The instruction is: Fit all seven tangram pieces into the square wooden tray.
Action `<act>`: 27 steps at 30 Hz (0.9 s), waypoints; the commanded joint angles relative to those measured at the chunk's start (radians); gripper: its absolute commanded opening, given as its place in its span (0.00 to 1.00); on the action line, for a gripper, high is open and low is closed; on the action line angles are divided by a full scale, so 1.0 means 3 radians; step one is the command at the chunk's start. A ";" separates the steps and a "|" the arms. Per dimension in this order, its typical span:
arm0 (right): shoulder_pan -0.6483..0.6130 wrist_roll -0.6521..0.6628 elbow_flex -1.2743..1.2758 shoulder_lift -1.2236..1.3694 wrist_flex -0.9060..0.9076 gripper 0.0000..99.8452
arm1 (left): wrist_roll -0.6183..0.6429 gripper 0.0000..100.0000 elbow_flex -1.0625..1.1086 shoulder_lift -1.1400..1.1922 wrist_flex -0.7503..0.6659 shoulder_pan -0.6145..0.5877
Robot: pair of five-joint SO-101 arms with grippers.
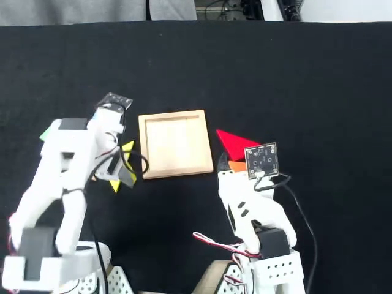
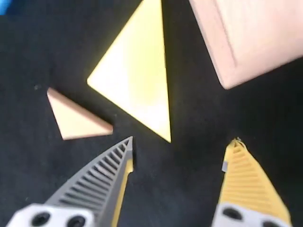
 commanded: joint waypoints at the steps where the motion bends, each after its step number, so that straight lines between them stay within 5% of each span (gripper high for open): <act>1: 0.0031 0.0036 -0.0008 -0.0263 0.0015 0.19 | 0.0031 0.36 -0.0437 0.0215 -0.0082 -0.0074; 10: 0.0031 0.0036 -0.0008 -0.0263 0.0005 0.19 | 0.0005 0.38 -0.1000 0.0864 -0.0148 -0.0417; 27: 0.0031 0.0036 -0.0008 -0.0279 0.0005 0.19 | -0.0235 0.38 -0.1593 0.1790 -0.0036 -0.0407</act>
